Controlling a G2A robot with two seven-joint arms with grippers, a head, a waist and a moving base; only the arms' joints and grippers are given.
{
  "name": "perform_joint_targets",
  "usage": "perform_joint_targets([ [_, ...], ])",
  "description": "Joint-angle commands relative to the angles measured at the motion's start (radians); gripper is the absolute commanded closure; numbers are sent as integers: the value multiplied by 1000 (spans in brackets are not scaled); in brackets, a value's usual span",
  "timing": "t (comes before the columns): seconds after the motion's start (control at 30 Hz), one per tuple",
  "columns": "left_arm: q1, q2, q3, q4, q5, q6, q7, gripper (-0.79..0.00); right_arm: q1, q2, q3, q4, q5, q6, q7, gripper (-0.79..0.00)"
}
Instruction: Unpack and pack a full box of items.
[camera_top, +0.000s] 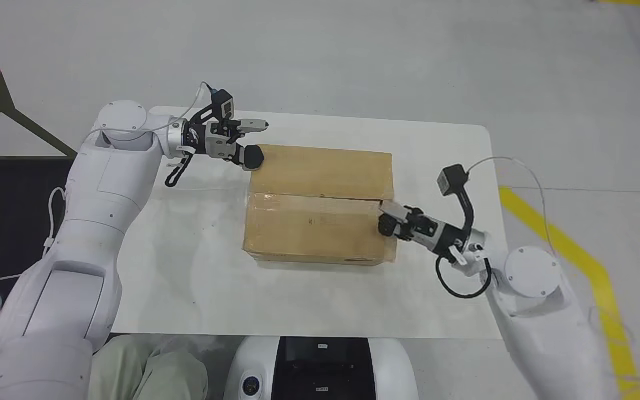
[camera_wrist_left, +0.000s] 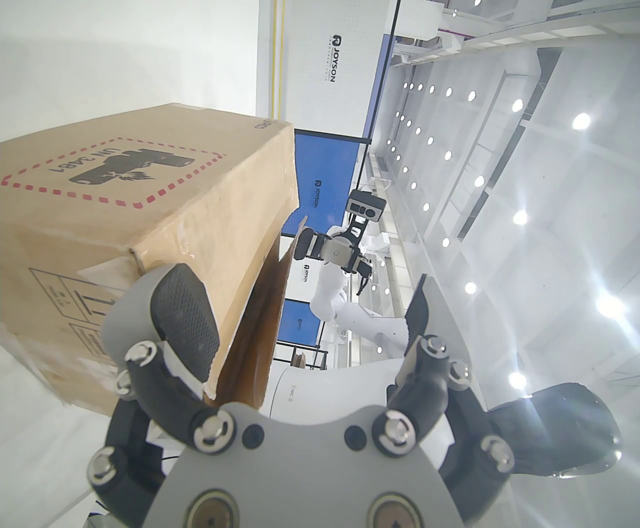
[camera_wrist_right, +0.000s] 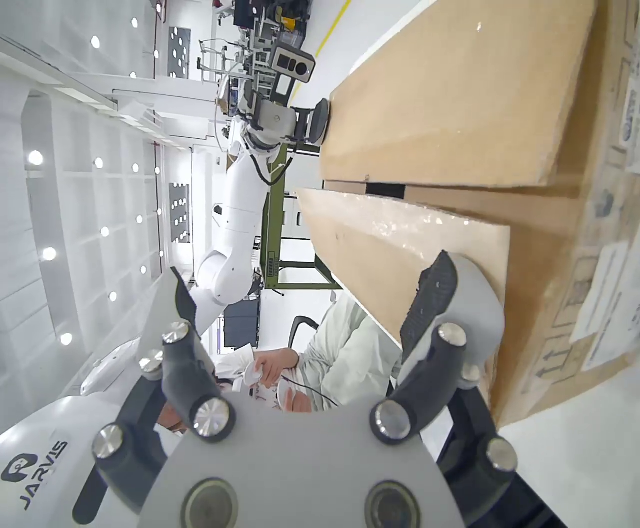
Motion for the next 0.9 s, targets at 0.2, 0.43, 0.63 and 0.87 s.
perform_joint_targets([
  [0.2, 0, 0, 0, 0, 0, 0, 0, -785, 55, -2, -23, 41, -13, 1, -28, -785],
  [0.43, 0, 0, 0, 0, 0, 0, 0, -785, 94, -3, -32, 79, 2, 11, -50, -785],
  [0.63, 0, 0, 0, 0, 0, 0, 0, -785, 121, -5, -44, 124, 12, 51, -73, -785],
  [0.87, 0, 0, 0, 0, 0, 0, 0, -785, 133, -5, -53, 150, 16, 64, -76, -785],
])
